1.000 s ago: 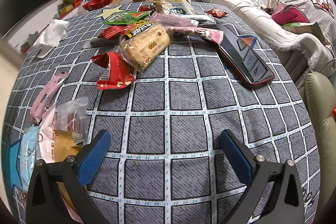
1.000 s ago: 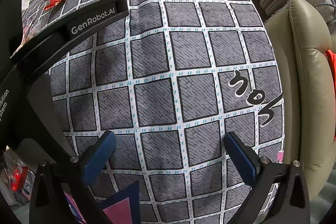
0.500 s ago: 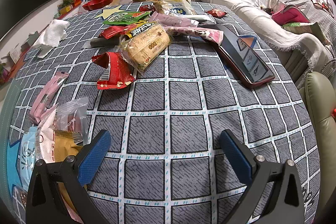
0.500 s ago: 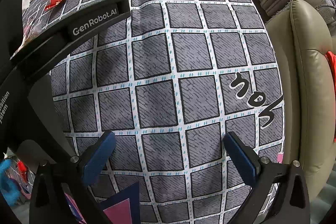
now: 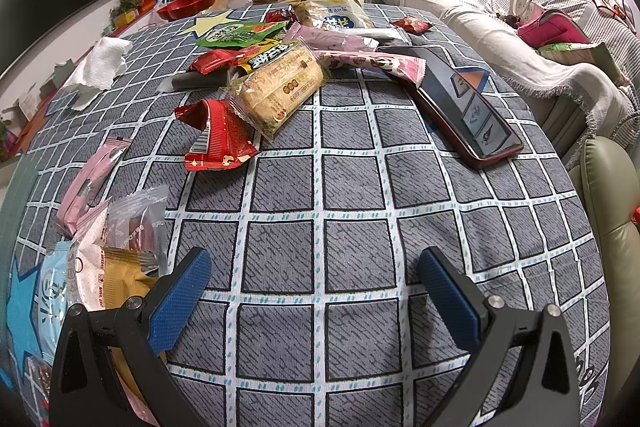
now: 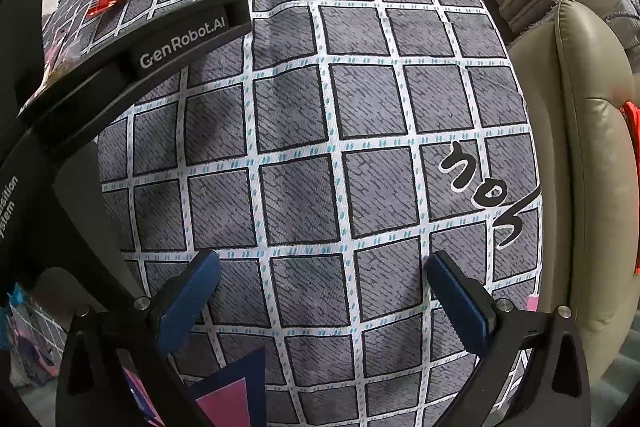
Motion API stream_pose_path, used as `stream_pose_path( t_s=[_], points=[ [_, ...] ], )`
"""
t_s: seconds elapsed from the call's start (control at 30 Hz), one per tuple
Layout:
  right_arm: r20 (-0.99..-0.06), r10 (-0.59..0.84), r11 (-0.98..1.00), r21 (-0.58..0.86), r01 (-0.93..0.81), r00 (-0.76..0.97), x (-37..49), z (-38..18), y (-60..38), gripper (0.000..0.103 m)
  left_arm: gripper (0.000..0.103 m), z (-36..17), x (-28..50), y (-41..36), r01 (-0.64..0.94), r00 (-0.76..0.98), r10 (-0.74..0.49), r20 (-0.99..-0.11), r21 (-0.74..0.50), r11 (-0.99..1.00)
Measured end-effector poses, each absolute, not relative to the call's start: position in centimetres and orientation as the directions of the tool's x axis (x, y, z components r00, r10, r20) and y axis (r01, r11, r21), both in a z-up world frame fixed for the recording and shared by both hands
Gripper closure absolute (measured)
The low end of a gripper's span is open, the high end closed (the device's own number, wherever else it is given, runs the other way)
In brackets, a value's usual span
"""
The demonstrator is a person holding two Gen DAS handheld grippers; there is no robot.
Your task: Organize snacks
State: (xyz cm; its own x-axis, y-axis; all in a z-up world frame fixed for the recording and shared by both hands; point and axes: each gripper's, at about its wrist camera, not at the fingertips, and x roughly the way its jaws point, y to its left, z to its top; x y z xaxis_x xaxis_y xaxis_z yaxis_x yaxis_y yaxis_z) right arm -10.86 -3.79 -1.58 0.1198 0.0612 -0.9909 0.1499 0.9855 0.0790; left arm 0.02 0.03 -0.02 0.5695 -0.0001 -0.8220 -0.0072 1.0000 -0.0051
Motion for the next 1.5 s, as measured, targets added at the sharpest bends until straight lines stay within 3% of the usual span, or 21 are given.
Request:
stream_pose_path(
  t_s=[0.23, 0.47, 0.67, 0.83, 0.97, 1.07, 1.13, 1.27, 1.5],
  points=[
    [-0.99, 0.054, 0.984, 0.074, 0.164, 0.127, -10.6, -1.3, -3.4, 0.0, 0.0, 0.0, 0.0, 0.0, -0.007, 0.57, 0.0, -0.822, -0.005, 1.0],
    [-0.996, 0.054, 0.991, 0.046, 0.123, -0.066, -8.5, -2.4, -3.8, 0.0, 0.0, 0.0, 0.0, 0.0, -0.007, 0.569, 0.0, -0.822, -0.005, 1.0],
    [-0.997, 0.055, 0.99, 0.047, 0.129, -0.061, -8.1, -2.3, -4.3, 0.0, 0.0, 0.0, 0.0, 0.0, -0.003, 0.562, 0.0, -0.827, -0.002, 1.0],
    [-0.997, 0.065, 0.993, 0.06, 0.101, -0.043, -7.4, -2.4, -4.3, 0.0, 0.0, 0.7, 2.0, -0.6, 0.161, 0.275, -0.064, -0.959, -0.019, 0.987],
    [-0.994, 0.094, 0.99, 0.087, 0.107, -0.053, -8.6, -2.4, -4.7, 0.0, 0.0, 5.2, 2.2, 2.2, 0.191, 0.233, -0.149, -0.961, -0.105, 0.976],
    [-0.982, 0.184, 0.956, 0.17, 0.238, -0.037, -7.8, -1.8, -6.5, 0.0, 0.0, 9.0, 3.6, 7.0, 0.172, 0.271, -0.067, -0.96, -0.02, 0.985],
    [-0.973, 0.229, 0.933, 0.221, 0.284, 0.005, -6.5, -0.7, -6.9, 0.0, 0.0, 9.3, 3.3, 9.1, 0.131, 0.367, -0.016, -0.93, 0.035, 0.991],
    [-0.946, 0.309, 0.906, 0.325, 0.27, 0.101, -1.0, 2.5, -5.2, 0.0, 0.0, 7.2, 7.0, 14.5, 0.069, 0.315, 0.119, -0.942, 0.147, 0.987],
    [-0.919, 0.352, 0.887, 0.388, 0.252, 0.178, 10.6, 5.4, -0.7, 0.0, 0.0, 2.9, 10.6, 18.0, 0.093, 0.223, 0.102, -0.969, 0.126, 0.988]
  ],
)
